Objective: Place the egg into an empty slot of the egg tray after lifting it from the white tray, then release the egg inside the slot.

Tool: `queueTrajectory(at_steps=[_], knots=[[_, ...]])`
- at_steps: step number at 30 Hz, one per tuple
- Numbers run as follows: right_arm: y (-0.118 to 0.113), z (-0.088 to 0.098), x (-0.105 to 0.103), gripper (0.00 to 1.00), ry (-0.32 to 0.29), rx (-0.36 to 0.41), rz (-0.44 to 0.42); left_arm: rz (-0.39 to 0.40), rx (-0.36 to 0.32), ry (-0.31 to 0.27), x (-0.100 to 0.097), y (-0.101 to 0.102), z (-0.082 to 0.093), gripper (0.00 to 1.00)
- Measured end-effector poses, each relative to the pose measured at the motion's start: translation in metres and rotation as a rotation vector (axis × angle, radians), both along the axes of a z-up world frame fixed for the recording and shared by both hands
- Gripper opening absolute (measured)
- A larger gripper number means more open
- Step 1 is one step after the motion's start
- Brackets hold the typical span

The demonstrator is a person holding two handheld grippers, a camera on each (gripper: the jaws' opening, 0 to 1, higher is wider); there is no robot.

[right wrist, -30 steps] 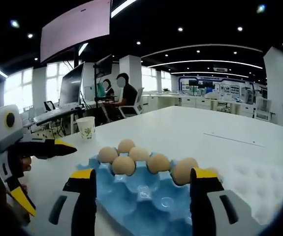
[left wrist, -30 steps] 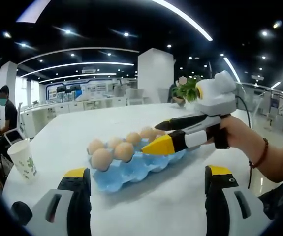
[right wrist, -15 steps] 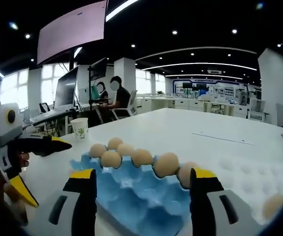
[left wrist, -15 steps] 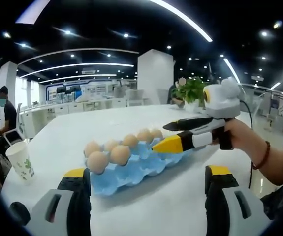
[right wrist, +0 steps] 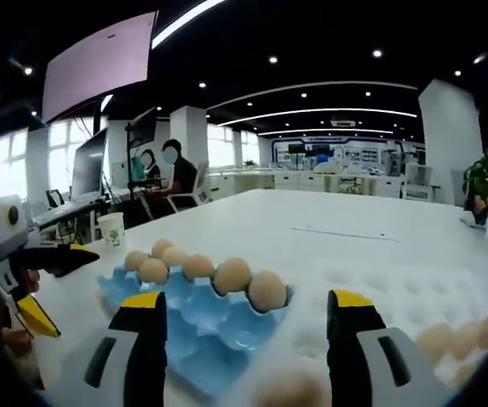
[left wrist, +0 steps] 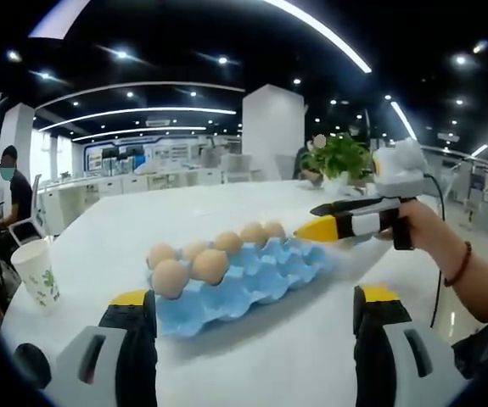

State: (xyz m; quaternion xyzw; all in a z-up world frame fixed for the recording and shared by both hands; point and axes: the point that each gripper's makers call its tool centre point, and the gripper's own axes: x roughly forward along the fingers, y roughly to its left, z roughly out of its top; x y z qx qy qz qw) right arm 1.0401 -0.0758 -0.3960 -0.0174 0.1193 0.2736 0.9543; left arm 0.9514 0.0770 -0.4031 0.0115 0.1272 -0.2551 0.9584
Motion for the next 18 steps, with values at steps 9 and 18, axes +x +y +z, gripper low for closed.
queueTrajectory(at_steps=[9,18], knots=[[-0.025,0.001,0.004,0.79,0.001,0.005,-0.038,0.000,-0.001,-0.002,0.001,0.000,0.002,0.98],[-0.051,0.004,0.009,0.78,0.000,0.021,-0.099,0.001,0.008,0.001,0.001,0.001,0.001,0.98]])
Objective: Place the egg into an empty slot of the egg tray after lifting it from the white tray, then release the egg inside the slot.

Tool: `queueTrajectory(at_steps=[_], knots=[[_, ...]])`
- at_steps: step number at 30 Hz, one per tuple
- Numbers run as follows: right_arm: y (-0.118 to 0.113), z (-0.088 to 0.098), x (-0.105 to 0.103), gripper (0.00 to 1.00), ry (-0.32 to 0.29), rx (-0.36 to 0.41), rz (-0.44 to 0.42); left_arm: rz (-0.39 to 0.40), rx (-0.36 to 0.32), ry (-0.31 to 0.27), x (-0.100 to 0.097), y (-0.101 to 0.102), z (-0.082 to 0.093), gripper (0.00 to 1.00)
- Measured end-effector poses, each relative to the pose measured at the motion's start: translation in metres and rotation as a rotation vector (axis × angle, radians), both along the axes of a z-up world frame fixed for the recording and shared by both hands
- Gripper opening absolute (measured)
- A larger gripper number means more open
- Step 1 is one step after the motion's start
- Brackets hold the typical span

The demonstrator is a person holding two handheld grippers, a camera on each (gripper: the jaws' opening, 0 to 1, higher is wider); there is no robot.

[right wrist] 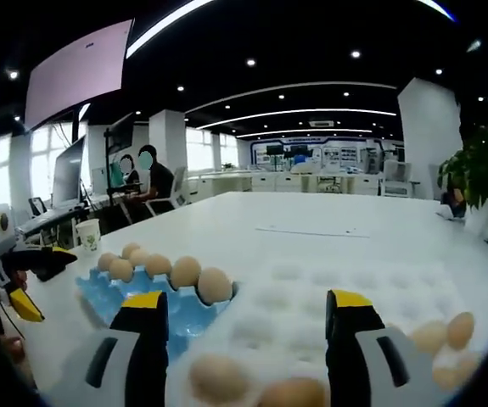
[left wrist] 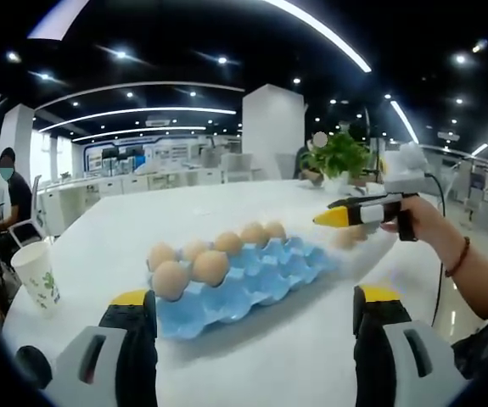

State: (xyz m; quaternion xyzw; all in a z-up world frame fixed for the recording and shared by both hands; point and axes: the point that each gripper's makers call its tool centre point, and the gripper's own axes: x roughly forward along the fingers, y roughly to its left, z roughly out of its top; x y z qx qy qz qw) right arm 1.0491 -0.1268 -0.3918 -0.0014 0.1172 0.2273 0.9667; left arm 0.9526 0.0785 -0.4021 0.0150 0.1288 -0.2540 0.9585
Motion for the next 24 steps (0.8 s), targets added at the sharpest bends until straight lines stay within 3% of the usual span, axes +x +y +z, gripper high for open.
queueTrajectory(at_steps=[15,24], knots=[[-0.039,-0.006,0.002,0.74,0.016,0.009,-0.107,-0.004,0.000,0.000,0.001,-0.001,0.000,0.98],[-0.063,-0.008,0.004,0.58,0.016,0.016,-0.205,-0.006,-0.002,-0.002,0.001,-0.003,0.000,0.98]])
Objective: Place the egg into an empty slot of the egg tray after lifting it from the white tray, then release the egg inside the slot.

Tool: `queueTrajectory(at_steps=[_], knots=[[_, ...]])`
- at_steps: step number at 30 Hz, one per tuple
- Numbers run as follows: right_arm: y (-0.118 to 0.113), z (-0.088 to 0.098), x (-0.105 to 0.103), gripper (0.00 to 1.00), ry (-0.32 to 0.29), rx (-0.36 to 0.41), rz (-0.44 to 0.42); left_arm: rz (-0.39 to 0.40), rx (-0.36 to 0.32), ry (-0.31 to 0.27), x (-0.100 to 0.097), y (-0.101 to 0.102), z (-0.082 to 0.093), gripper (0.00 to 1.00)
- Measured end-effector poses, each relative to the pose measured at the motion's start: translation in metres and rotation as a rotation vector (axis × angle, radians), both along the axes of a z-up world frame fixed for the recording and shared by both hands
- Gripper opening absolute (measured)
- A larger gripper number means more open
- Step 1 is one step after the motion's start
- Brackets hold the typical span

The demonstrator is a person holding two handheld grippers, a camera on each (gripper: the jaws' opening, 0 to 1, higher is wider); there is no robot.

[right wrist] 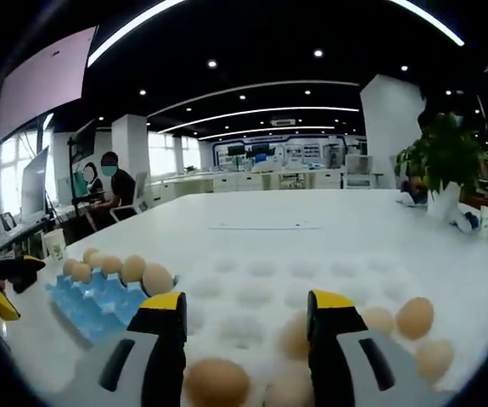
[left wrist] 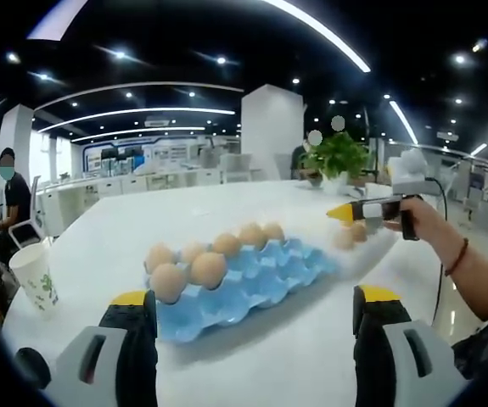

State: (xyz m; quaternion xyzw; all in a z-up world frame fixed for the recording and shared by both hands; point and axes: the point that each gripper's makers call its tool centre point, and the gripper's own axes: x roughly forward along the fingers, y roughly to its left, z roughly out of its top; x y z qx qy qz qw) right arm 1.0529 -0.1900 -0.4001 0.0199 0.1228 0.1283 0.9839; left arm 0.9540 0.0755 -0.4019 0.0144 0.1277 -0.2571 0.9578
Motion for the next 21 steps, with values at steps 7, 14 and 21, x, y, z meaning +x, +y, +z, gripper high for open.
queueTrajectory(at_steps=[7,14,21], knots=[[-0.015,-0.005,0.001,0.53,0.017,-0.034,-0.062,0.004,0.007,0.001,0.000,0.000,0.000,0.98],[-0.023,-0.009,0.005,0.43,0.018,-0.090,-0.082,0.000,-0.002,0.000,-0.001,-0.001,0.000,0.98],[-0.037,-0.022,0.008,0.36,0.096,-0.159,-0.137,0.004,0.005,0.003,-0.001,0.000,-0.001,0.98]])
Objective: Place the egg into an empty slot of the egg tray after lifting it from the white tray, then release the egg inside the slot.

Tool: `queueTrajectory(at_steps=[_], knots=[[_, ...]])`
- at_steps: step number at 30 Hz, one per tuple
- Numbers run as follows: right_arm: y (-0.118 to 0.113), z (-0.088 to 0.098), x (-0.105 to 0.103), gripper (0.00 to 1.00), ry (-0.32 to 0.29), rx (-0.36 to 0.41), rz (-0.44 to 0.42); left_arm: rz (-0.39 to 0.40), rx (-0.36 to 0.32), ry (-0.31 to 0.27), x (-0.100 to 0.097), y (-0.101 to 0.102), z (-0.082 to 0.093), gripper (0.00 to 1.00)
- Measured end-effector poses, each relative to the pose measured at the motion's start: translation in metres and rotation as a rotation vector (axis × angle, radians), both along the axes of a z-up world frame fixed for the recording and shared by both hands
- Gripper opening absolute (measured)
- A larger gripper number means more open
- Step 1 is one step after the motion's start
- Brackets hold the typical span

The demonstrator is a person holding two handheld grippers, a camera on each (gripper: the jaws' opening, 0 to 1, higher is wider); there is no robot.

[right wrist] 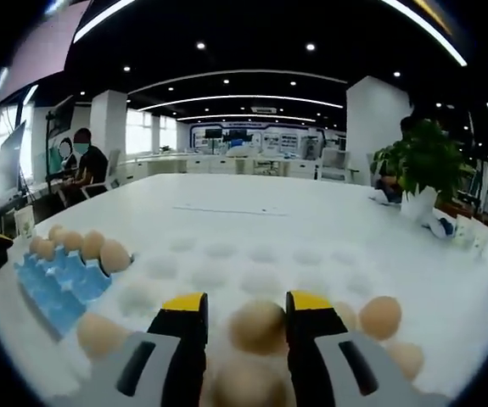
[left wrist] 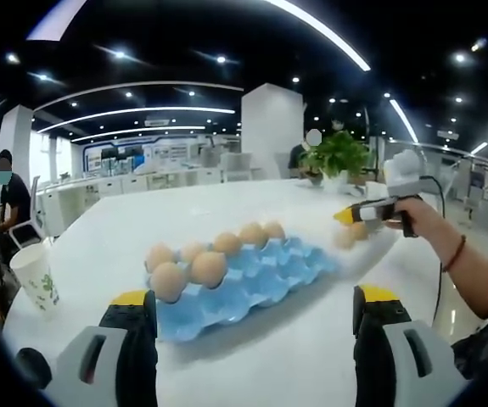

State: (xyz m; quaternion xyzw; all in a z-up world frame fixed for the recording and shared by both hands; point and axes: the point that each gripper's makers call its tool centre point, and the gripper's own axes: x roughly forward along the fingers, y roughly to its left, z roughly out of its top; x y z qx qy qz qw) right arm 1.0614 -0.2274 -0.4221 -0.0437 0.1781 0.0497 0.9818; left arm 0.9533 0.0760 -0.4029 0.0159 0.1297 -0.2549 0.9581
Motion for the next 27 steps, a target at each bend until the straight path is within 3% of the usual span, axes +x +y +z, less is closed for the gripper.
queueTrajectory(at_steps=[3,5,6,9,19,27], knots=[[-0.004,-0.008,0.000,0.32,0.039,-0.017,-0.020,0.005,0.002,-0.001,0.000,0.002,0.000,0.98],[-0.005,-0.008,-0.001,0.32,0.048,0.034,-0.044,0.007,0.001,0.000,0.000,0.003,0.000,0.98],[-0.007,-0.008,-0.001,0.32,0.052,0.106,-0.083,0.007,0.001,0.000,0.000,0.003,0.000,0.98],[-0.010,-0.009,0.000,0.29,0.054,0.068,-0.077,0.007,0.006,0.001,0.000,0.002,0.000,0.98],[-0.014,-0.007,-0.001,0.28,0.044,0.114,-0.122,0.016,0.004,-0.002,-0.001,0.005,0.001,0.98],[-0.013,0.000,-0.002,0.28,-0.012,0.136,-0.093,0.025,0.011,-0.002,-0.001,0.007,0.001,0.98]])
